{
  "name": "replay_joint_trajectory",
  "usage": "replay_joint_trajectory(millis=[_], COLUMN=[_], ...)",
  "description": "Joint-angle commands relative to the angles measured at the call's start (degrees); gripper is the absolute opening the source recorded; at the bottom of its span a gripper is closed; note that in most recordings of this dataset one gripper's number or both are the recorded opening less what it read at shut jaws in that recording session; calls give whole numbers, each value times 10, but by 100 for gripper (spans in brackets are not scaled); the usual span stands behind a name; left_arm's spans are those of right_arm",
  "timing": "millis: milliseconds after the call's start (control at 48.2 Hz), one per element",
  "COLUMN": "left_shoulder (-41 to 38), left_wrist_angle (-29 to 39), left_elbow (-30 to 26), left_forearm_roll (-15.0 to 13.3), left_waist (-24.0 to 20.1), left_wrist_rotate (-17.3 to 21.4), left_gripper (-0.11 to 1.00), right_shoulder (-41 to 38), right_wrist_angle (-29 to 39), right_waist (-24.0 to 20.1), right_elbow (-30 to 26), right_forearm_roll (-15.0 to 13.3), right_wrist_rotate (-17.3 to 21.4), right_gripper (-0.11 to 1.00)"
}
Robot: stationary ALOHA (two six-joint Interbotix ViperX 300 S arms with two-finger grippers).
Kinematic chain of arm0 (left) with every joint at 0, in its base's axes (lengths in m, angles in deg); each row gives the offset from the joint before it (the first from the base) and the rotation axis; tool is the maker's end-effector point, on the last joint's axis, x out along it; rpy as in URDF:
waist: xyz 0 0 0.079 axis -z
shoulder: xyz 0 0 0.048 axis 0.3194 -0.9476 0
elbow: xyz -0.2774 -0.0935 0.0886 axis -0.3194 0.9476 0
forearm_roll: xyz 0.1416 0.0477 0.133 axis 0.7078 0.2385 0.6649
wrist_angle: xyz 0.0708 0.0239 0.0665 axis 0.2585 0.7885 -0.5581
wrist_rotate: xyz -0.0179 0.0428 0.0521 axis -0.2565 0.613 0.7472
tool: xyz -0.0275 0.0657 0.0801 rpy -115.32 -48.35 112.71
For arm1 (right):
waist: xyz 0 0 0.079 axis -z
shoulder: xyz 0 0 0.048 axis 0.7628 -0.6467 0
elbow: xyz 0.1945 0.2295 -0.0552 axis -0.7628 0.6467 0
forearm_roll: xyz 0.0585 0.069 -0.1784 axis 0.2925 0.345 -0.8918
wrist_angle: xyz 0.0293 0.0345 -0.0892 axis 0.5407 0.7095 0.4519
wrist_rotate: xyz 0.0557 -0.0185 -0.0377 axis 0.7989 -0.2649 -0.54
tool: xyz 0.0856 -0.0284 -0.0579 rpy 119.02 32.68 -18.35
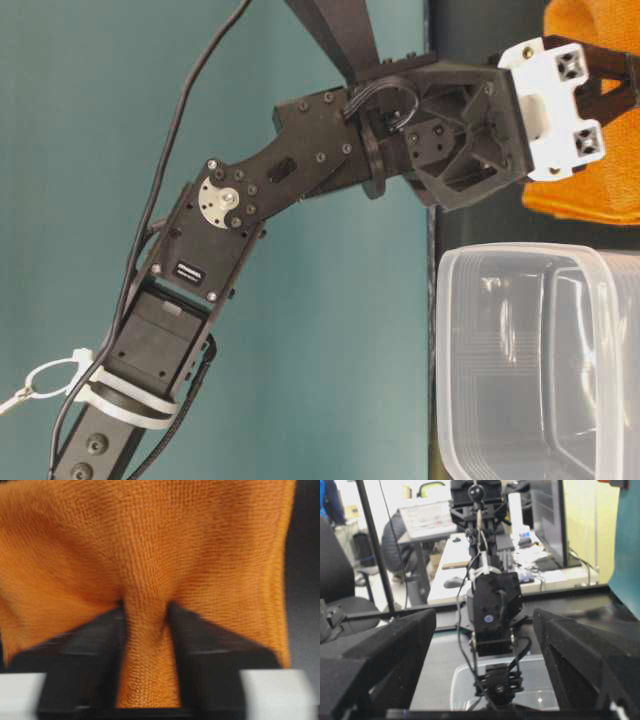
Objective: Place the orange towel into the container with the left arm.
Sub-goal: 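Carry the held towel left over the clear container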
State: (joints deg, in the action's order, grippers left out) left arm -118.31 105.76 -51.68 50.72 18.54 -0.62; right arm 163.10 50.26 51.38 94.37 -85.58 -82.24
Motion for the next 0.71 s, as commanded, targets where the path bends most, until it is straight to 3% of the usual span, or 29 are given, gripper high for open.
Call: replay_joint_trajectory(millis=[0,83,208,374,540,685], left_shoulder=[15,34,83,175,250,291], left_wrist_angle=[4,11,47,163,294,306], left_elbow=[-18,-41,-86,-113,-72,21], left_forearm_roll=[3,3,3,3,3,2], left_waist=[0,0,8,11,11,2], left_wrist_rotate=[1,1,1,0,0,-1], left_gripper=[18,5,6,6,6,6], right_shoulder=[1,6,11,15,15,14], right_wrist_angle=[-3,-2,-2,-2,-3,-3], right_waist=[4,4,4,5,8,11], right_elbow=[-6,-6,-7,-6,-5,-4], right_forearm_roll=[0,0,0,0,0,0], right_wrist_rotate=[0,0,0,0,0,0], right_gripper=[76,76,76,76,76,76])
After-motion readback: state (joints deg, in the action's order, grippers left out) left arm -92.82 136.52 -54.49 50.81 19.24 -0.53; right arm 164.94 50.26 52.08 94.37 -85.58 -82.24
